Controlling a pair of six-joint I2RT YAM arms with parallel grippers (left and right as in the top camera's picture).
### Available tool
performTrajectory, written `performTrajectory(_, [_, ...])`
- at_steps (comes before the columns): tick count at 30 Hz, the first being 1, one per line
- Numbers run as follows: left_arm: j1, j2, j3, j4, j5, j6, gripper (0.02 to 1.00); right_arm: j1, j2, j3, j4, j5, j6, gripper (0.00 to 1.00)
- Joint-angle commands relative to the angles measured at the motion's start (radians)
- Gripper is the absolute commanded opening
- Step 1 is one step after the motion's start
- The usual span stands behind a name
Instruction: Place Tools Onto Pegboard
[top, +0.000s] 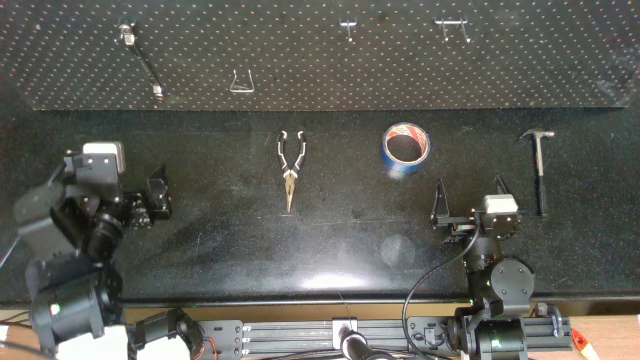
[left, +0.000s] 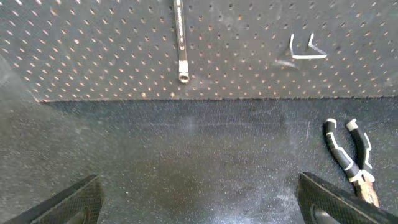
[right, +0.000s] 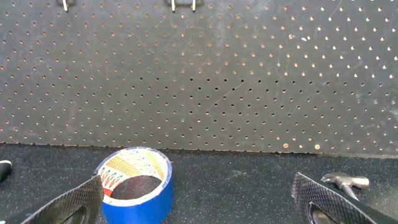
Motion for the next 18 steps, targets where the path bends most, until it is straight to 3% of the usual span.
performTrajectory(1, [0.002, -0.085, 0.028, -0.005, -0.014, -0.001, 0.993, 0.005, -0.006, -0.004, -0.003, -0.002, -0.003, 0.982])
performTrajectory(5, [0.002, -0.094, 0.028, -0.011, -0.01, -0.002, 0.996, 0.005, -0.006, -0.004, -0.003, -0.002, -0.003, 0.982])
performTrajectory(7, [0.002, -0.094, 0.028, -0.011, 0.049, -0.001, 0.996, 0.005, -0.006, -0.004, -0.003, -0.002, -0.003, 0.982])
performTrajectory(13, [-0.024, -0.094, 0.028, 0.009, 0.044, -0.006, 0.996, 0.005, -0.006, -0.004, -0.003, -0.002, -0.003, 0.982])
performTrajectory(14, [-0.071, -0.094, 0.028, 0.02, 0.001, -0.031, 0.996, 0.005, -0.006, -0.004, -0.003, -0.002, -0.003, 0.982])
performTrajectory(16, [-0.201, -0.09, 0.028, 0.048, -0.224, -0.242, 0.996, 0.005, -0.006, -0.004, -0.003, -0.002, -0.003, 0.982])
performTrajectory(18, [-0.33, -0.056, 0.028, 0.063, -0.371, -0.364, 0.996, 0.005, -0.006, -0.004, -0.003, -0.002, -0.003, 0.982])
